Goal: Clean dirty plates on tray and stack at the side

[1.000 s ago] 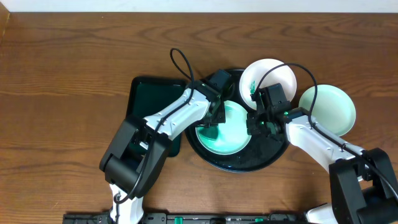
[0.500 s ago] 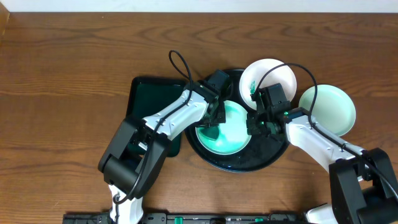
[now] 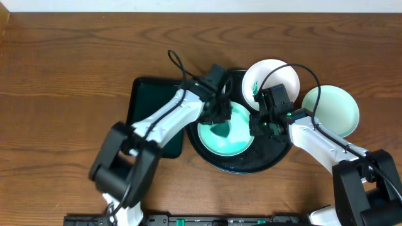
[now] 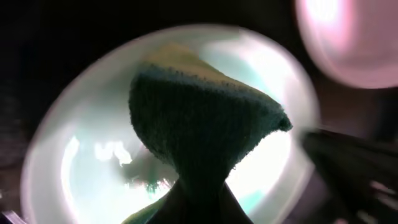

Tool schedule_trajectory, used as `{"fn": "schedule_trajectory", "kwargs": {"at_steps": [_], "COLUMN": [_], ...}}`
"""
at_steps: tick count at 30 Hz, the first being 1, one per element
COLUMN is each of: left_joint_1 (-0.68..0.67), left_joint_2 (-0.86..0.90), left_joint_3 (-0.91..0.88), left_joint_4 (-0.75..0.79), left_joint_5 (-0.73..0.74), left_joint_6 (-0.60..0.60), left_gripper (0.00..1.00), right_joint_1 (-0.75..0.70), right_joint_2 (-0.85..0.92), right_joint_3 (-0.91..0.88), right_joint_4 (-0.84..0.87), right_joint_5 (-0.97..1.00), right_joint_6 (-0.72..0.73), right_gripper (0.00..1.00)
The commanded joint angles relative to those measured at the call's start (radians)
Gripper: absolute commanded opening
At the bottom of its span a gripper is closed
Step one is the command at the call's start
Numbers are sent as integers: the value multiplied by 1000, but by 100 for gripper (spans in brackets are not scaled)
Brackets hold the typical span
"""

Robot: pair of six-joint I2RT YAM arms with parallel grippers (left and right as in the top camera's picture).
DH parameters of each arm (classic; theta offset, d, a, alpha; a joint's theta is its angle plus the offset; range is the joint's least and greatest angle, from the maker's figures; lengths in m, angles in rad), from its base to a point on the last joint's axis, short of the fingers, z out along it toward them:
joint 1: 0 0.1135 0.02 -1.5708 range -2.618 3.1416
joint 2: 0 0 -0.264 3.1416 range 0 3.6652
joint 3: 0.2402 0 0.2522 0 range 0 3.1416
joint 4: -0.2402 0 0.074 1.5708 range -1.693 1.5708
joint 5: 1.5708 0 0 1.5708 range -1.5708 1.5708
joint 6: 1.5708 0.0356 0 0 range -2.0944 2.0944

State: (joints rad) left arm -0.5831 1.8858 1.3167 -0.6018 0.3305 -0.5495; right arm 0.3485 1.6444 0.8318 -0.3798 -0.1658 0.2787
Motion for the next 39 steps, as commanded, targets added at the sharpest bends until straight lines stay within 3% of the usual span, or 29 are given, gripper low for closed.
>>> {"fn": "schedule_trajectory", "kwargs": {"at_steps": [1, 6, 24, 39], "left_joint_1": [19, 17, 14, -63], "left_joint_2": [-100, -112, 123, 212], "left_joint_3": [6, 4, -65, -65], "left_joint_4": [2, -15, -22, 5], "left_joint_5": [-70, -169, -189, 135], "left_joint_6": [18, 18, 2, 2], "left_gripper": [7, 7, 8, 7], "right_joint_1": [7, 7, 7, 7], "right_joint_2": [4, 4, 4, 4], "right_joint_3": [17, 17, 17, 17], "right_joint_4": [2, 2, 5, 6], "right_joint_5": [4, 4, 4, 4], "right_joint_6": [-3, -3, -3, -3], "right_gripper": [1, 1, 1, 1]}}
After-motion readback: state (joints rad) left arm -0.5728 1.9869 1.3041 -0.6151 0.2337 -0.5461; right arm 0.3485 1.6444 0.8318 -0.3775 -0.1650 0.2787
